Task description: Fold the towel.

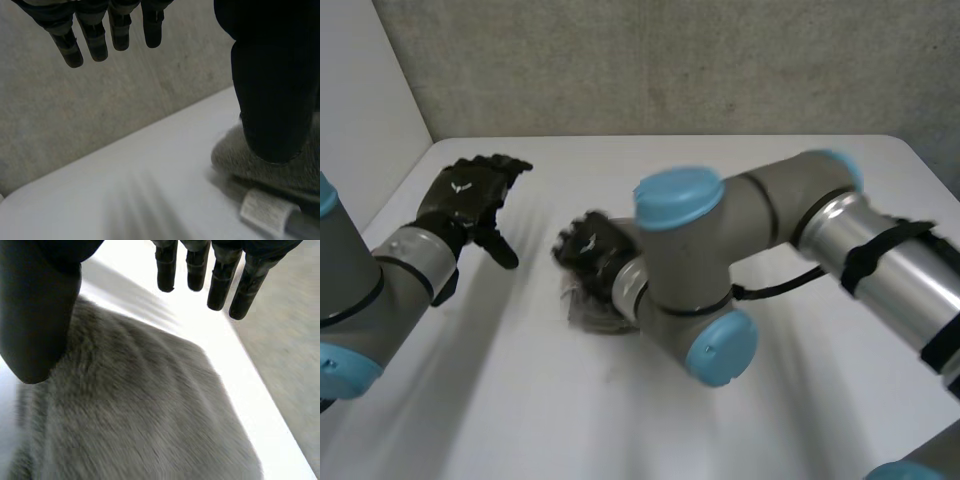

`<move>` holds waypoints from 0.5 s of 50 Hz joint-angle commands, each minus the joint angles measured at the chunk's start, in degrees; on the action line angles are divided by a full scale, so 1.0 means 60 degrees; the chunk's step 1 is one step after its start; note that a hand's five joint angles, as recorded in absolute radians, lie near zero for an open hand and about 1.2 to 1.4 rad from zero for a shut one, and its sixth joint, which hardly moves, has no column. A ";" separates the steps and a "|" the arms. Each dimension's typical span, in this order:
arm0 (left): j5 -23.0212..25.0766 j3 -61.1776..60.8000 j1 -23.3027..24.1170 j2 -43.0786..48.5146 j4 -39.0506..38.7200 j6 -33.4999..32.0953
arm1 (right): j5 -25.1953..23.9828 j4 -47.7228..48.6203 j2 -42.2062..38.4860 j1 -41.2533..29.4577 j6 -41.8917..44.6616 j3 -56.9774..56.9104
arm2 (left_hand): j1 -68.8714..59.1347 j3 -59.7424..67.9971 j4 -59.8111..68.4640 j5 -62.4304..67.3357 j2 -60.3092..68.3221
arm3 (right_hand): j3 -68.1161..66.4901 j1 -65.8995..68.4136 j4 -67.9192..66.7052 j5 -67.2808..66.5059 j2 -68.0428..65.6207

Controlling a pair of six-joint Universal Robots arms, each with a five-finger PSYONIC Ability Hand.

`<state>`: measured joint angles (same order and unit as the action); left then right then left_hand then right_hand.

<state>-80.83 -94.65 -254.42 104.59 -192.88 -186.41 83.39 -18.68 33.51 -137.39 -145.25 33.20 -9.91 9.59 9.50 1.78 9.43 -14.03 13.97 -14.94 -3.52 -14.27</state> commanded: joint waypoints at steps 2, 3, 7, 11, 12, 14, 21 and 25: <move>-0.0035 0.1080 0.0639 0.0467 0.0359 0.0452 | 0.0414 0.0373 0.2058 0.1408 -0.3679 0.2123 | -0.0107 0.0161 0.0175 -0.0205 0.0187 | 0.0671 -0.0662 0.0823 0.0586 0.0712; -0.0035 0.1082 0.0641 0.0469 0.0359 0.0454 | 0.0414 0.0374 0.2061 0.1409 -0.3682 0.2127 | -0.0107 0.0161 0.0175 -0.0205 0.0187 | 0.0671 -0.0662 0.0823 0.0586 0.0712; -0.0049 0.1754 0.1182 0.1126 0.0739 0.1023 | 0.0414 0.0490 0.2470 0.2037 -0.3989 0.2916 | -0.0135 0.0189 0.0203 -0.0177 0.0215 | 0.0671 -0.0662 0.0823 0.0586 0.0712; -0.0049 0.2181 0.1520 0.1714 0.1062 0.1450 | 0.0428 0.0476 0.2427 0.2186 -0.4107 0.2977 | -0.0164 0.0217 0.0231 -0.0149 0.0243 | 0.0671 -0.0662 0.0823 0.0586 0.0712; -0.0049 0.2398 0.1709 0.2019 0.1222 0.1624 | 0.0414 0.0491 0.2369 0.2215 -0.4194 0.2962 | -0.0164 0.0217 0.0231 -0.0149 0.0243 | 0.0671 -0.0662 0.0823 0.0586 0.0712; -0.0049 0.2576 0.1857 0.2330 0.1341 0.1772 | 0.0384 0.0491 0.2295 0.2215 -0.4326 0.2947 | -0.0248 0.0301 0.0316 -0.0065 0.0327 | 0.0671 -0.0662 0.0823 0.0586 0.0712; -0.0166 0.3176 0.2164 0.3850 0.1604 0.2050 | 0.0063 0.0403 0.1316 0.2244 -0.4546 0.2275 | -0.0444 0.0497 0.0511 0.0131 0.0523 | 0.0671 -0.0662 0.0823 0.0586 0.0712; -0.0621 0.3236 0.2179 0.4292 0.1663 0.2006 | -0.0040 0.0403 0.0801 0.2244 -0.4473 0.2054 | -0.0444 0.0497 0.0512 0.0131 0.0523 | 0.0671 -0.0662 0.0823 0.0586 0.0712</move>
<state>-81.64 -76.30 -241.72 125.27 -183.47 -174.20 84.48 -16.02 43.49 -123.82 -172.43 48.44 -9.95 10.55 10.54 1.78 10.60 -14.02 13.49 -14.93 -3.52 -14.27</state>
